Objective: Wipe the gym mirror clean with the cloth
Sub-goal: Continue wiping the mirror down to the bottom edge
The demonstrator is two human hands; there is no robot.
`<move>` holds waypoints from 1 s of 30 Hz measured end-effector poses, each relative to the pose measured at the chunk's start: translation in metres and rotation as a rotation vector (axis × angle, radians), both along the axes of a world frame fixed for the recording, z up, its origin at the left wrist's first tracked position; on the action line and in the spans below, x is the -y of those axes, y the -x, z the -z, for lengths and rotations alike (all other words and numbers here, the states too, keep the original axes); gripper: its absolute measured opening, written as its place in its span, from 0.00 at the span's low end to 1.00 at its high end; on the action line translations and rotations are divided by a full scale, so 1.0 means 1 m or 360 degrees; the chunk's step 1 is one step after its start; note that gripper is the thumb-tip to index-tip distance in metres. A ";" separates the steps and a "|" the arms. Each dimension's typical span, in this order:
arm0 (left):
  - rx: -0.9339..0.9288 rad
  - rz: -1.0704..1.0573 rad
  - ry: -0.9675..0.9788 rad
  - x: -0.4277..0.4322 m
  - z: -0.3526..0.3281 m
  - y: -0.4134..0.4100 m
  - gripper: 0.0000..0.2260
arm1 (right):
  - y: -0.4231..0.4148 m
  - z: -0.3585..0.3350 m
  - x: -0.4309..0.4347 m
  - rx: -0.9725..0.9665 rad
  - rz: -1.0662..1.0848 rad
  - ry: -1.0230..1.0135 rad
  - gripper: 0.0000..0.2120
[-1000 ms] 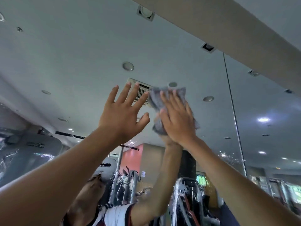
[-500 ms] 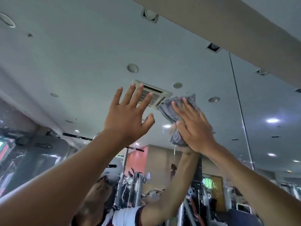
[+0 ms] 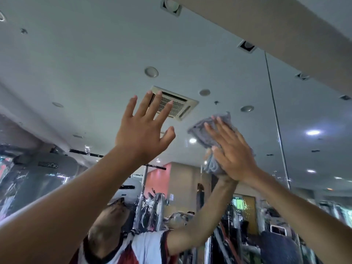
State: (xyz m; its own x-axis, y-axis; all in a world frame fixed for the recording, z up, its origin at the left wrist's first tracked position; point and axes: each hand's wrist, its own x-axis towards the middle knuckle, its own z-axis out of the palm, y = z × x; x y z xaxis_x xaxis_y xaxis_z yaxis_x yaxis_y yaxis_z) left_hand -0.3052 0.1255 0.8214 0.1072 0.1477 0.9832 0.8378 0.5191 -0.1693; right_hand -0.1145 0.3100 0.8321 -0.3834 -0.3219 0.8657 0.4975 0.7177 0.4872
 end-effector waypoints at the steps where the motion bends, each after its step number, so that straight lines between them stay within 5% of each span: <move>1: -0.0012 0.0008 -0.0003 0.000 0.003 0.000 0.36 | -0.004 -0.012 -0.004 -0.0152 -0.0011 0.0154 0.29; 5: -0.0019 0.0019 0.0012 0.002 0.009 0.001 0.36 | 0.024 -0.057 0.019 -0.0675 0.0043 0.0581 0.33; 12: -0.0047 -0.0001 0.0026 0.003 0.020 0.007 0.34 | 0.011 0.009 0.017 -0.0001 0.0037 0.0139 0.29; 19: -0.0041 0.0037 0.0021 0.004 0.018 0.005 0.35 | 0.037 -0.043 0.039 -0.0522 0.0103 0.0537 0.27; 25: -0.0032 0.0018 -0.0034 0.000 0.026 0.004 0.34 | 0.003 0.022 0.005 0.0124 -0.0010 -0.0082 0.28; 30: -0.0041 -0.0002 -0.0050 -0.003 0.035 0.004 0.32 | 0.021 -0.034 0.021 -0.0607 0.0028 0.0616 0.32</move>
State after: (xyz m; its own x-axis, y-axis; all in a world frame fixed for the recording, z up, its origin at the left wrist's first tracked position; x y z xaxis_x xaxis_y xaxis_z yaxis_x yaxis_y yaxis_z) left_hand -0.3095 0.1281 0.7866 0.1326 0.1169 0.9843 0.8326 0.5256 -0.1746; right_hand -0.1356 0.2888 0.8661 -0.0214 0.0514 0.9984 0.6011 0.7987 -0.0283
